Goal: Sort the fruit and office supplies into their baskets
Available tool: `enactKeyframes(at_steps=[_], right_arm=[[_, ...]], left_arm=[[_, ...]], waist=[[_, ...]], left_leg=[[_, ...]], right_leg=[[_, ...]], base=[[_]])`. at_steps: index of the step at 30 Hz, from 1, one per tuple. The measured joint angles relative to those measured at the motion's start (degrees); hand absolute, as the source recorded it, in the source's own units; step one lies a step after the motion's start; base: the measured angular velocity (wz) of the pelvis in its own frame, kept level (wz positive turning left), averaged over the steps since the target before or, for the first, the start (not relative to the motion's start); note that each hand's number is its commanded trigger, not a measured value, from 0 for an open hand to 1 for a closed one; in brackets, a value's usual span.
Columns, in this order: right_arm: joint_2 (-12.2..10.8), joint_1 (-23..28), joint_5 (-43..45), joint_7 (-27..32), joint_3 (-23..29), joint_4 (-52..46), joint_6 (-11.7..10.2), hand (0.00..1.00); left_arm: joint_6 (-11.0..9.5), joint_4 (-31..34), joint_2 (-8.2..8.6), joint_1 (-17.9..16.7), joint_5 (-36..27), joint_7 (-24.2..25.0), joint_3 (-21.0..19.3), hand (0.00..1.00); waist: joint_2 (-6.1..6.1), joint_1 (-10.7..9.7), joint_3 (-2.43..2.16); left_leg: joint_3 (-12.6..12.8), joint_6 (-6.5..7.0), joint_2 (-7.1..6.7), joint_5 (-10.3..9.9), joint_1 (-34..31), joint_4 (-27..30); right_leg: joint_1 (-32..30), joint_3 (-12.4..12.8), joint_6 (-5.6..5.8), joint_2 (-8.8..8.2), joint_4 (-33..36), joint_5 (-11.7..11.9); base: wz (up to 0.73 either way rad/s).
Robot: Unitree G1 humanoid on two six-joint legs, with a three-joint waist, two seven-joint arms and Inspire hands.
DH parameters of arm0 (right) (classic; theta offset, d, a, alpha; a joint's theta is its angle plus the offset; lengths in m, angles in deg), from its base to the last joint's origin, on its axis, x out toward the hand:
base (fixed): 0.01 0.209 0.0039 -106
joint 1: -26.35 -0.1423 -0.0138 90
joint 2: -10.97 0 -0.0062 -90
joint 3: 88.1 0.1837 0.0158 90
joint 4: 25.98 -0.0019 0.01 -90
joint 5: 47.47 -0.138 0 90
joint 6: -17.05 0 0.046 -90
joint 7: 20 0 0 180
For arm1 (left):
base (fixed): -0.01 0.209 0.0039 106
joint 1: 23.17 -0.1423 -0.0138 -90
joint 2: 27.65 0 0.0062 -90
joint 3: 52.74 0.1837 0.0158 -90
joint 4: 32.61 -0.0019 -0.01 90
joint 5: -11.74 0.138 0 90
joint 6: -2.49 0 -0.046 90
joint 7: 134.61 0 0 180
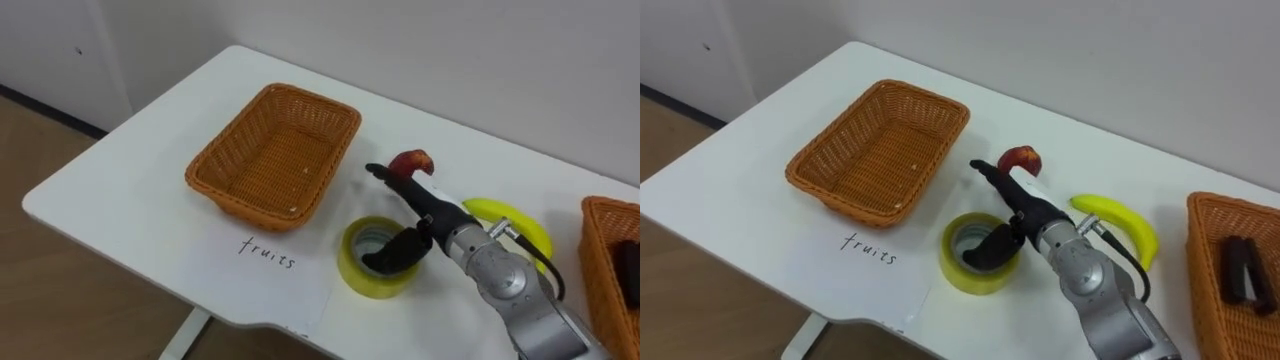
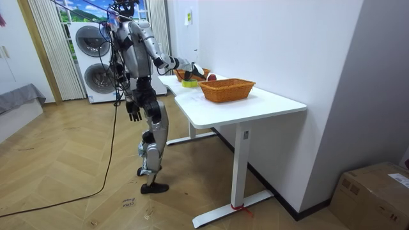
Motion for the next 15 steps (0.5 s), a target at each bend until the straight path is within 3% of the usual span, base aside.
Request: enactKeyframes(at_steps=[4, 8, 15], right_arm=[[0.1, 0.0, -0.9, -2.5, -0.1, 0.4, 0.2, 0.0], [0.5, 0.1, -0.3, -5.9, -0.8, 2.2, 0.6, 0.0], [1.4, -0.6, 2.7, -11.2, -1.0, 2.1, 2.5, 0.0]], left_arm=[[0.1, -0.3, -0.25, 1.0, 0.0, -0.1, 0.0, 0.0], [0.2, -0.2, -0.31, 1.0, 1.3, 0.0, 0.0, 0.0], [2.2, 0.3, -0.61, 1.1, 1.1, 1.4, 0.0, 0.0]], waist=[[0.01, 0.2, -0.02], [-0.2, 0.4, -0.61], [-0.66, 0.3, -0.89]], left_leg=[[-0.2, 0.0, -0.01, 0.0, 0.0, 0.0], [-0.5, 0.0, -0.05, 0.0, -0.1, 0.0], [-0.6, 0.05, -0.08, 0.1, 0.2, 0.3]], right_leg=[[0.1, -0.2, 0.0, 0.03, 0.0, 0.0], [0.2, -0.6, 0.0, 0.01, 0.0, 0.0], [0.9, -1.5, 0.05, -0.16, 0.0, 0.0]], base=[[0.02], [0.04], [0.07]])
